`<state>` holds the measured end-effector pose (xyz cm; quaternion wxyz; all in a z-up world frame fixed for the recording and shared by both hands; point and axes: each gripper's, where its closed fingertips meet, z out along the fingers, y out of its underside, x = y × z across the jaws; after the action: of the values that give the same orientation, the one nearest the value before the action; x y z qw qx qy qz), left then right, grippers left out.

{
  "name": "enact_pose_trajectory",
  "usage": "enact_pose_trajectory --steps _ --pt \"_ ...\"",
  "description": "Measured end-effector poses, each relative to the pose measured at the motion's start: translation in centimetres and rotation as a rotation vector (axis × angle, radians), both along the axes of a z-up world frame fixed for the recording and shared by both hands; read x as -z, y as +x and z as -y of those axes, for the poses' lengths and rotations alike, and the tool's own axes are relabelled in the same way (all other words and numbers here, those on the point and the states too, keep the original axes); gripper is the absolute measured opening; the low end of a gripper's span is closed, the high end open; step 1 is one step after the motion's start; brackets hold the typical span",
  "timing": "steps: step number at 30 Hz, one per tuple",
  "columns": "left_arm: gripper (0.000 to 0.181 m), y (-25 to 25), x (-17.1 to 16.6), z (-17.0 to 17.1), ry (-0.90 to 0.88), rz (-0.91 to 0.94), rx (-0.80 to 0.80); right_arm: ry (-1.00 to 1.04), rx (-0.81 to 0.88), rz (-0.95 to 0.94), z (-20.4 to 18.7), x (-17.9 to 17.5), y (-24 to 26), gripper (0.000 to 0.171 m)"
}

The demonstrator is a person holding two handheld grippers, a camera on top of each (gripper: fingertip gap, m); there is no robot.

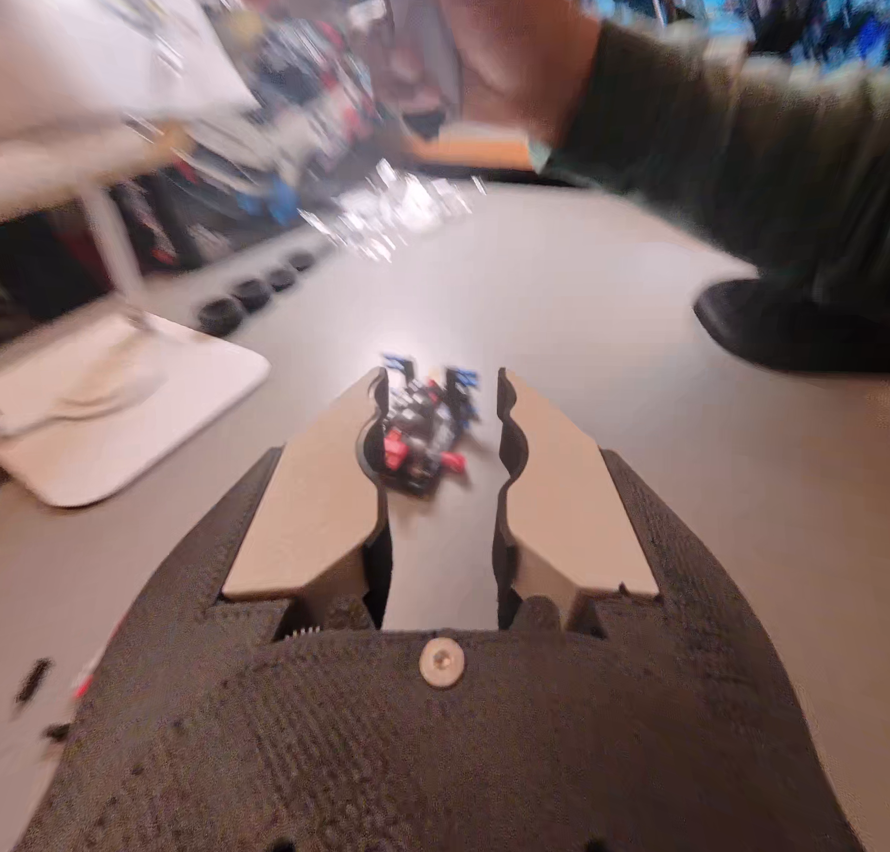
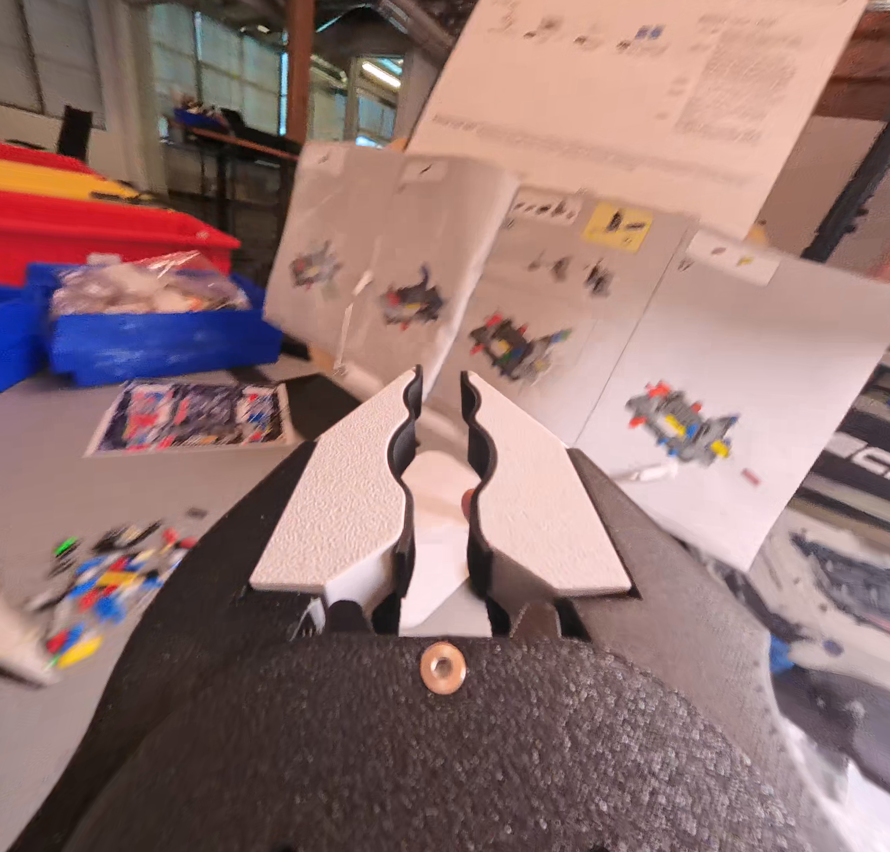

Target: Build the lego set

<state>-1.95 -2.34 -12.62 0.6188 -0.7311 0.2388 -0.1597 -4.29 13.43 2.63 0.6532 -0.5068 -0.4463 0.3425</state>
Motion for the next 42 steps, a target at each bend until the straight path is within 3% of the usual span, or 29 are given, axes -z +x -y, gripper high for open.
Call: enact_pose_trajectory --steps 2,5,14,24,32,42 --pt "0.044 -2.8 -2.8 0.1 0.141 0.051 -0.118 0.008 0.053 -0.023 -3.3 -2.0 -2.1 0.012" --pt "0.055 -6.0 -4.5 0.3 0.242 0.059 -0.253 0.014 0.14 -0.015 -7.9 -3.3 -4.8 0.008" --pt "0.054 -8.7 -3.2 -0.3 0.186 0.07 -0.313 -0.017 0.237 0.027 -13.9 -3.9 -8.0 0.0" --pt "0.051 -9.2 -1.6 -1.0 0.121 0.1 -0.312 -0.027 0.183 0.012 -14.0 -3.2 -7.7 0.0" --pt "0.049 -9.5 -1.5 -1.1 0.114 0.108 -0.32 -0.042 0.138 0.032 -11.4 2.1 -7.2 0.0" --pt "0.048 -9.1 -1.3 -1.1 0.112 0.087 -0.313 -0.044 0.143 0.025 -11.5 2.5 -7.4 0.0"
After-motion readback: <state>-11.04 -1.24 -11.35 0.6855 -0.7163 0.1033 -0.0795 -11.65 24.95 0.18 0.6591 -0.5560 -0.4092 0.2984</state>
